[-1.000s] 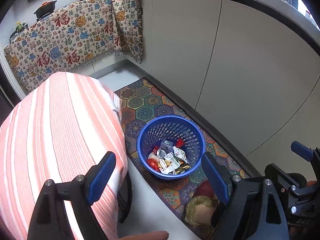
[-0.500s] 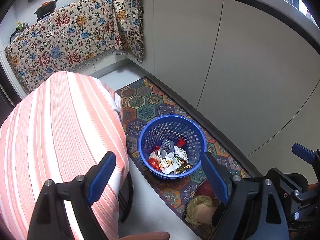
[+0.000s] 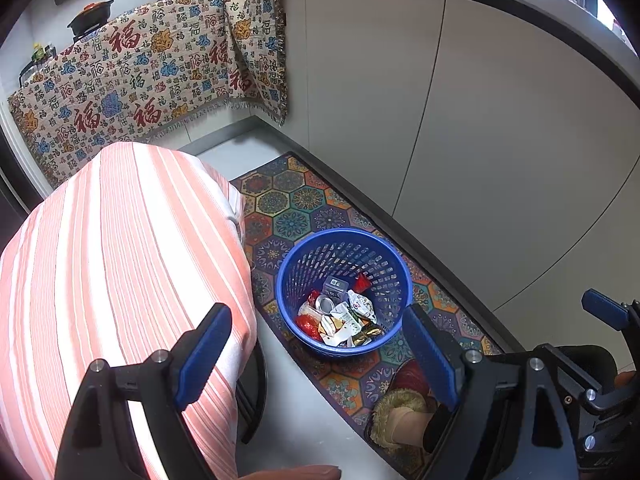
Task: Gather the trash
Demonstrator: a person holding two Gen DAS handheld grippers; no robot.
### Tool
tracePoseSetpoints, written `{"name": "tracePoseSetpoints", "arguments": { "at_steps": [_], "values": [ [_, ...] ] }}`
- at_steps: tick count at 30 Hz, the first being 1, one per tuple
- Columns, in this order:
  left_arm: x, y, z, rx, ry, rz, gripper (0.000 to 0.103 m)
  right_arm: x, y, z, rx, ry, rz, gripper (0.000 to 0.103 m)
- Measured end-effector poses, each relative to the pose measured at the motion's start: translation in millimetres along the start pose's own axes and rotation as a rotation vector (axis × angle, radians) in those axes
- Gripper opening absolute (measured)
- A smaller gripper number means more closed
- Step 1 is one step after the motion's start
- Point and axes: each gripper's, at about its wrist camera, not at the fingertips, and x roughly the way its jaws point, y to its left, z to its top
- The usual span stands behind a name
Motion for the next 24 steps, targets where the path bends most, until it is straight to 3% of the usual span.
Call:
{"name": "tracePoseSetpoints", "arguments": {
  "at_steps": [24],
  "values": [
    [1.7,4.8,-1.5,0.000,0.008,0.001,0.089,4.4,1.2,-1.9,0.002,0.017,0.007,0.103]
  ]
}}
